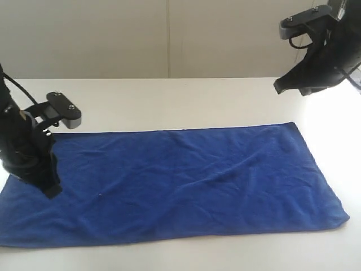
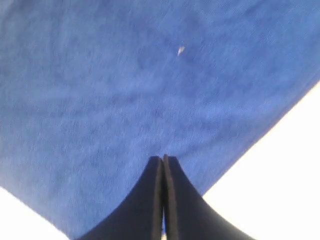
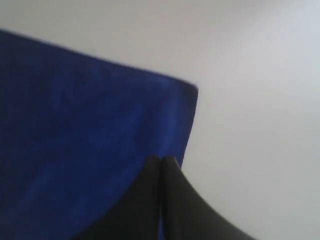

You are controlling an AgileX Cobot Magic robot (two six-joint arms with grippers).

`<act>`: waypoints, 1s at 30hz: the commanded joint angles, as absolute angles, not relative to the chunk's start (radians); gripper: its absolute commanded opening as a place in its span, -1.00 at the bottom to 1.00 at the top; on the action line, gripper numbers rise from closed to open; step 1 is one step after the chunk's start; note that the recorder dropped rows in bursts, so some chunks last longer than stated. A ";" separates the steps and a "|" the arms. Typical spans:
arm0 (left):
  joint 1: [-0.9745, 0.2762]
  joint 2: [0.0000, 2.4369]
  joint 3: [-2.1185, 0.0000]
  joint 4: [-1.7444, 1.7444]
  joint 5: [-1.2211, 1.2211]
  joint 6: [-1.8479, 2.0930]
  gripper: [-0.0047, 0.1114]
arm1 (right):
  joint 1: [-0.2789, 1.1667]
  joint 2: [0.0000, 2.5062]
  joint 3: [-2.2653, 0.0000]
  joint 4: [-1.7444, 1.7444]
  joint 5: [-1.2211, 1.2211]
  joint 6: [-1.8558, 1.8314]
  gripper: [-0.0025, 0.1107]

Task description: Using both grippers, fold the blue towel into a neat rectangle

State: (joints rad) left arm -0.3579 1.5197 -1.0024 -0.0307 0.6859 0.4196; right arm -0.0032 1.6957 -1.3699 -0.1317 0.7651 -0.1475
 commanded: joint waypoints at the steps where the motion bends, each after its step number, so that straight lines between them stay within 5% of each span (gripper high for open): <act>1: -0.331 1.494 -0.945 0.038 0.795 0.331 -0.92 | 0.010 1.602 -1.210 -0.134 0.872 -0.099 -0.96; 12: -0.320 1.494 -0.775 0.113 0.657 0.255 -0.92 | 0.010 1.509 -0.882 -0.134 0.762 -0.041 -0.96; 30: -0.319 1.525 -0.651 0.497 0.524 -0.100 -0.92 | 0.010 1.633 -0.778 -0.337 0.635 0.162 -0.96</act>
